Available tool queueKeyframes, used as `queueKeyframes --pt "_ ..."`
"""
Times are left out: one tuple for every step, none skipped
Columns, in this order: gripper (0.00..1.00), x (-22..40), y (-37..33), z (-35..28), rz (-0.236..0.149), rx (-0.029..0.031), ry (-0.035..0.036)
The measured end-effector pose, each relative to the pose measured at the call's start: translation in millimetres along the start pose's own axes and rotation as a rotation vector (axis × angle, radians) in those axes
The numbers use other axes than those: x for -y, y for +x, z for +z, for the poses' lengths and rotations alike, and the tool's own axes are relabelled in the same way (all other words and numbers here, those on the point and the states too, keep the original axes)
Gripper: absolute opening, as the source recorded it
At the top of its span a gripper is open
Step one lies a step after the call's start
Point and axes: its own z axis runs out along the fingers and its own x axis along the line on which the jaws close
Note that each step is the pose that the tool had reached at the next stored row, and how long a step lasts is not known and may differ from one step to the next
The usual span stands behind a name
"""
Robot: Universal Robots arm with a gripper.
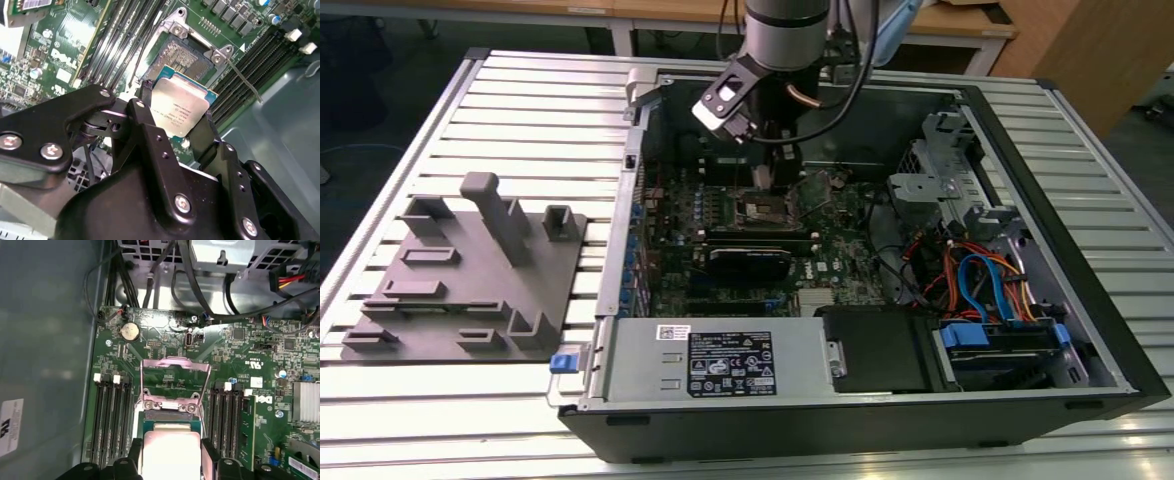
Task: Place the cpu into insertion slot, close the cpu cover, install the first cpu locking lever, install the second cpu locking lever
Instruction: 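Place the cpu into insertion slot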
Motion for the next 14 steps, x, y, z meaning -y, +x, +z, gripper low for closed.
queueKeyframes --pt "0.54 0.3 0.0 1.8 0.004 0.0004 0.0" --pt "0.54 0.5 0.0 3.5 0.007 0.0007 0.0001" --pt "0.54 0.7 -0.1 5.3 0.008 0.0009 0.0" --pt "0.54 1.0 -0.1 7.2 0.009 0.0009 -0.0001" --pt "0.54 1.2 -0.2 9.0 0.01 0.0009 -0.0001" --pt "0.54 1.4 -0.5 10.8 0.011 0.001 -0.0001" --pt "0.54 1.6 -0.9 12.6 0.011 0.001 -0.0001" --pt "0.54 1.9 -1.4 14.4 0.011 0.001 -0.0001" --pt "0.54 2.2 -2.0 16.1 0.012 0.0011 -0.0001" --pt "0.54 2.5 -2.5 18.0 0.012 0.0012 -0.0001" --pt "0.54 2.8 -2.7 19.8 0.014 0.0013 -0.0001" --pt "0.54 3.0 -2.8 21.6 0.016 0.0015 -0.0002" --pt "0.54 3.2 -2.8 23.3 0.019 0.0019 -0.0002" --pt "0.54 3.5 -2.8 25.1 0.023 0.0022 -0.0003"
